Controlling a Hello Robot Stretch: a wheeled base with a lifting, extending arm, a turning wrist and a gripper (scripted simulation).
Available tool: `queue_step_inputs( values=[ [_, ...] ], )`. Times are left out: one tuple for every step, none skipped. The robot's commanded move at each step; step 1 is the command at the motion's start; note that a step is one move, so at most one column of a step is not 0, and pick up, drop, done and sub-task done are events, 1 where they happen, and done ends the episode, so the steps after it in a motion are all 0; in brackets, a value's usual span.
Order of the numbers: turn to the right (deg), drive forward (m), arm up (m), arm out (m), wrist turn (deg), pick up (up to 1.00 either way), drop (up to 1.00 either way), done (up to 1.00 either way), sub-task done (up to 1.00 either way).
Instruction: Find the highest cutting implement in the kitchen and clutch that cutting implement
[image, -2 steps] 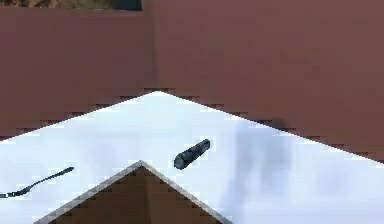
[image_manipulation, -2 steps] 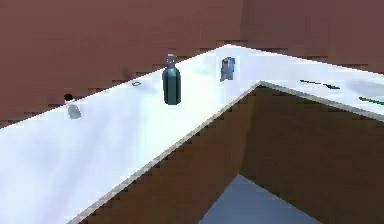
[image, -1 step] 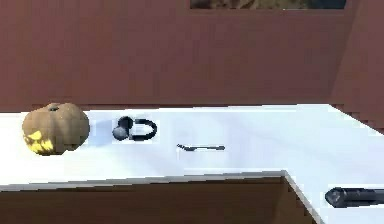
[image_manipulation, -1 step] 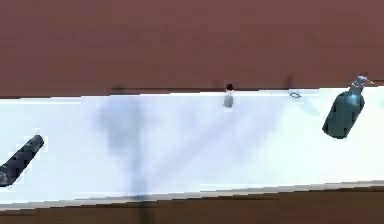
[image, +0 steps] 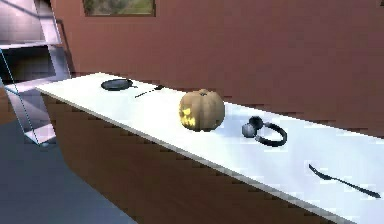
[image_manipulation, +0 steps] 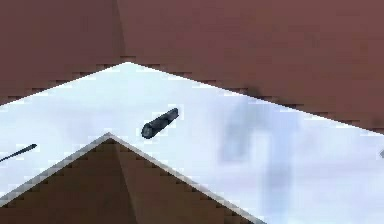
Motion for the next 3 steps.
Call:
queue_step_inputs(
  values=[
    [0.0,0.0,0.5,0.0,0.0,0.0,0.0,0.0,0.0],
    [0.0,0.0,0.38,0.0,0.0,0.0,0.0,0.0,0.0],
    [0.0,0.0,0.0,0.34,0.0,0.0,0.0,0.0,0.0]
  ],
)
